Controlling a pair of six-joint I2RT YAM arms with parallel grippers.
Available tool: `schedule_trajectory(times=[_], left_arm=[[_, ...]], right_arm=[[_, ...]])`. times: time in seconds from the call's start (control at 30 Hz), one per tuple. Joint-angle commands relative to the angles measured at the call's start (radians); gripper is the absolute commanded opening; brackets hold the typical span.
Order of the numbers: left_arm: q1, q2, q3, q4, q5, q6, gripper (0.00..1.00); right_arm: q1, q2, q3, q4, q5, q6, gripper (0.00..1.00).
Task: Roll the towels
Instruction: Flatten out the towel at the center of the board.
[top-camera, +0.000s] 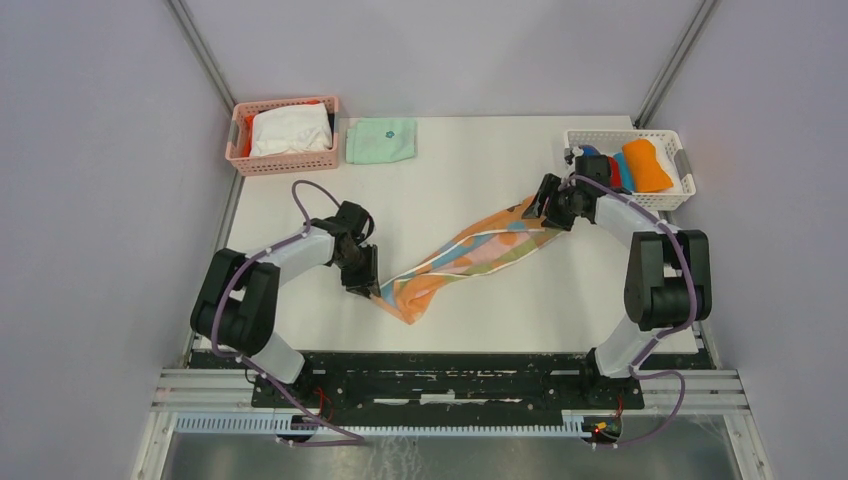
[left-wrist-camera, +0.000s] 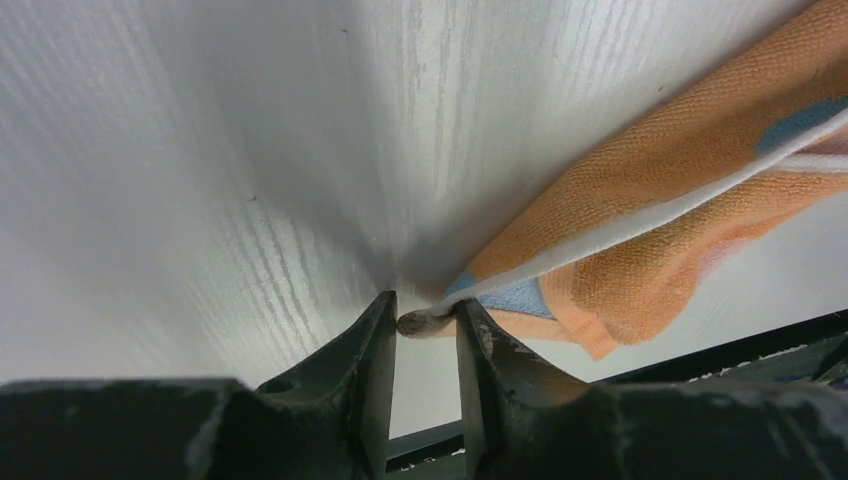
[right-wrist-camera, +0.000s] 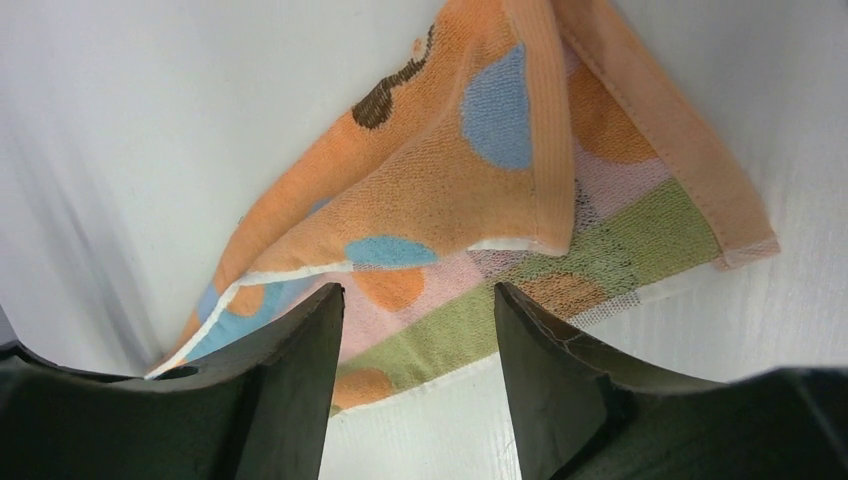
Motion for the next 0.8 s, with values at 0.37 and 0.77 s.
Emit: schedule_trajectory(times=[0.37, 0.77], left_arm=[[0.004, -0.085, 0.006, 0.024, 0.022, 0.048, 0.05], [0.004, -0.077, 0.006, 0.035, 0.017, 0.039, 0.03]], right_arm=[[-0.075, 0.118, 0.004, 0.190, -0.078, 0.029, 0.66], [-0.085, 0.183, -0.004, 0.238, -0.224, 0.031, 0.60]])
